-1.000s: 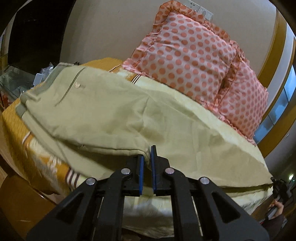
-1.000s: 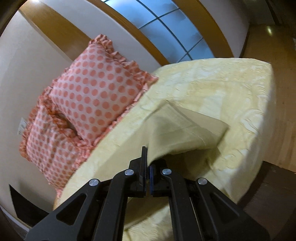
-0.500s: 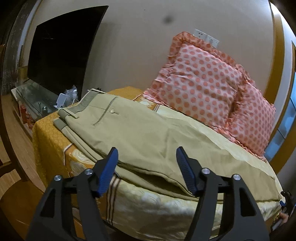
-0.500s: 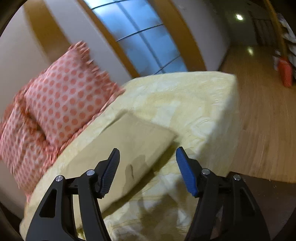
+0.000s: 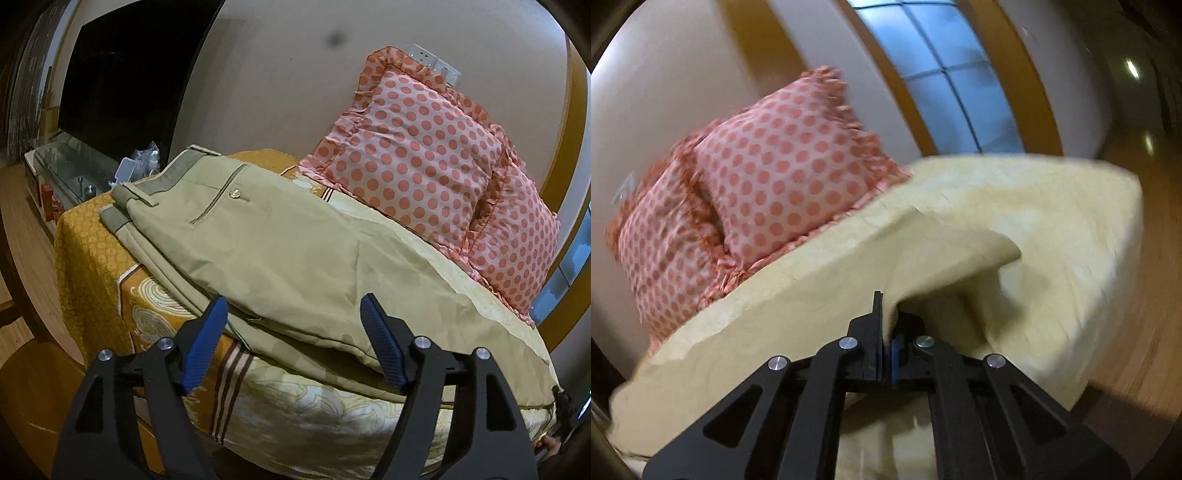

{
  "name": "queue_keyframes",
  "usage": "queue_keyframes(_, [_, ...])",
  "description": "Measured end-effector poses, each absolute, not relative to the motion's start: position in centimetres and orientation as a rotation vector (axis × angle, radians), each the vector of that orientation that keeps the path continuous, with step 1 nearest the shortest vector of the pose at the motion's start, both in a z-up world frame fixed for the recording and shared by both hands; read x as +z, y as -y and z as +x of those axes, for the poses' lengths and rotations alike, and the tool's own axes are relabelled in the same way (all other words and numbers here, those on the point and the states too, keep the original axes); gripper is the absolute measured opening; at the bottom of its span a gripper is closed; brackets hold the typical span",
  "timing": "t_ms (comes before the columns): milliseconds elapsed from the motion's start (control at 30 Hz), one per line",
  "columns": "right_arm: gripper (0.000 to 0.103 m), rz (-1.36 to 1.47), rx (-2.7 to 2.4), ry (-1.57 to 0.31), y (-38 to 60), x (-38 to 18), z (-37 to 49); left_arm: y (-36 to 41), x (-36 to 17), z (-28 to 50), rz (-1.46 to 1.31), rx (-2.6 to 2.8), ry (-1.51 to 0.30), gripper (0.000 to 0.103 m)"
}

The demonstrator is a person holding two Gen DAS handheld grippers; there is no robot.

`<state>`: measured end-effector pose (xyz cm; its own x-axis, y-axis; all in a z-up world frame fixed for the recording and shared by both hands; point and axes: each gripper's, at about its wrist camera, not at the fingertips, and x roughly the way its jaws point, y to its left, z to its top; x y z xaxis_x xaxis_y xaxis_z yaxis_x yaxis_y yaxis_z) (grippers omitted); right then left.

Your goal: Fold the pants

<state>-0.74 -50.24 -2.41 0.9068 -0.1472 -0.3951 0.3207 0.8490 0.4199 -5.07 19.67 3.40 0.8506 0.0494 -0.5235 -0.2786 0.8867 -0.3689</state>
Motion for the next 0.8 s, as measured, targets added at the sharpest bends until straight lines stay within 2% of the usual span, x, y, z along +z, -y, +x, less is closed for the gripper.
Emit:
queue_keyframes(133, [0.003,0.413,-0.089,-0.322,46.1,1.9,2.1,-20.4,3.0,-5.1,-0.472,0.195,-0.529,0.076])
queue_keyframes(333, [0.003,0.328,0.378,-0.300,30.7,7.0,5.5,-21.3,2.9,-5.5,-0.495,0.225,-0.515,0.078])
queue_keyframes(433, [0.003,0.259,0.636,-0.418,20.3,6.0,6.4,-21.9,3.1,-5.8,-0.498,0.239,-0.505,0.081])
queue_keyframes(533, [0.005,0.069,0.813,-0.633,10.2,2.7,6.0,-22.5,3.2,-5.8,-0.504,0.248,-0.506,0.086])
queue_keyframes(567, [0.011,0.021,0.835,-0.687,8.3,1.6,5.5,-22.8,3.2,-5.8,-0.509,0.248,-0.508,0.086])
queue_keyframes(633, [0.034,0.021,0.867,-0.733,7.2,0.4,4.4,-23.6,3.3,-5.9,-0.529,0.258,-0.509,0.087])
queue_keyframes(667, [0.057,0.033,0.864,-0.735,7.4,0.3,4.2,-24.2,3.3,-6.0,-0.542,0.267,-0.506,0.087])
queue_keyframes(700, [0.074,0.049,0.856,-0.730,8.0,0.3,4.0,-24.7,3.4,-6.0,-0.554,0.280,-0.505,0.087])
queue_keyframes(800, [0.076,0.137,0.862,-0.682,10.1,1.1,3.1,-26.3,3.5,-5.9,-0.591,0.320,-0.489,0.087])
